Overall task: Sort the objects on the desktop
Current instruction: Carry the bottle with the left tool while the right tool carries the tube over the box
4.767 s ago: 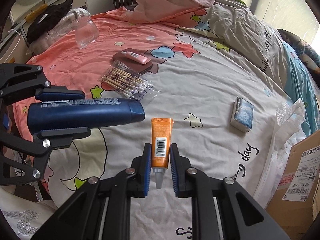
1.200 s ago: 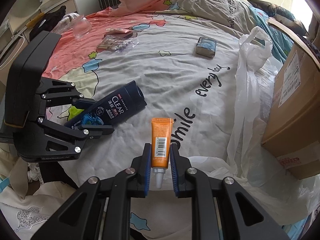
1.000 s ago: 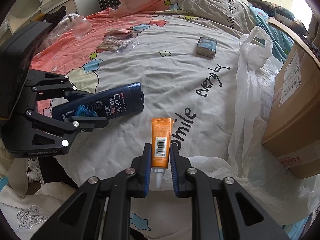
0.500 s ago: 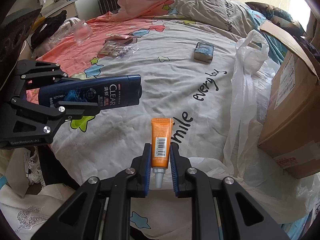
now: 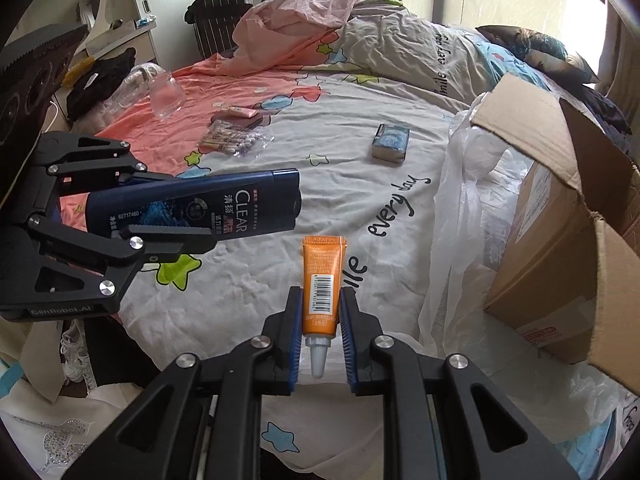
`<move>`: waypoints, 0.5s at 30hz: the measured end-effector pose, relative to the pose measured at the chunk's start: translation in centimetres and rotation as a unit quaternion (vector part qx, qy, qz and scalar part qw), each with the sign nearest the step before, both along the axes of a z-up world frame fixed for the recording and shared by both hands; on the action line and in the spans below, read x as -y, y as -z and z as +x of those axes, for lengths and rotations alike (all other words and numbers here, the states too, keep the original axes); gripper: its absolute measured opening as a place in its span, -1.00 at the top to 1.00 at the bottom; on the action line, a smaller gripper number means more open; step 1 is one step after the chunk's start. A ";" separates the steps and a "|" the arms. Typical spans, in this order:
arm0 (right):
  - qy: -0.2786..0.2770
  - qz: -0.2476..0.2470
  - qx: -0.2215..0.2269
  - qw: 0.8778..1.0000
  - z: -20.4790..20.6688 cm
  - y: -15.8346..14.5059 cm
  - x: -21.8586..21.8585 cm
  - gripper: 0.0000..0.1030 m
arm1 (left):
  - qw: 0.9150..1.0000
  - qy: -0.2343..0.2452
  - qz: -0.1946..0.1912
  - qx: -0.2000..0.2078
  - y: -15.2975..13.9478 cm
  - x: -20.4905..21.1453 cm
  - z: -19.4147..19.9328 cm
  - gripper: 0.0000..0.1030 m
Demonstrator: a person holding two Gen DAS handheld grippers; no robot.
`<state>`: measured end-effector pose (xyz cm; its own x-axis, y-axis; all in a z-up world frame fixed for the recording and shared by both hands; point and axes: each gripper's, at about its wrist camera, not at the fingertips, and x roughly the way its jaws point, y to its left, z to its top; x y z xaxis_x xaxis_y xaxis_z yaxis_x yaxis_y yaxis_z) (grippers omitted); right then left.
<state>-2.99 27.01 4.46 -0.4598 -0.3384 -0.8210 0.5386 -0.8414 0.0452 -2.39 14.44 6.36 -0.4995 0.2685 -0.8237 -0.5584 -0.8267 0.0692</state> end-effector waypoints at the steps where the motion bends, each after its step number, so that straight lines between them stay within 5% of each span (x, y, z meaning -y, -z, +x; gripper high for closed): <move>1: 0.001 -0.003 -0.006 1.000 0.1 -0.6 -0.1 0.67 | 1.000 0.001 0.001 -0.005 -0.5 -0.1 0.1 0.36; 15: 0.027 -0.025 -0.070 0.997 1.0 -7.0 -2.8 0.67 | 0.998 0.021 0.001 -0.061 -6.4 -2.5 0.3 0.36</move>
<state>-2.02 29.84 11.48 -0.5879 -0.3486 -0.7300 0.4966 -0.8679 0.0145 -2.13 16.96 12.75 -0.5840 0.2928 -0.7571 -0.5806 -0.8025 0.1375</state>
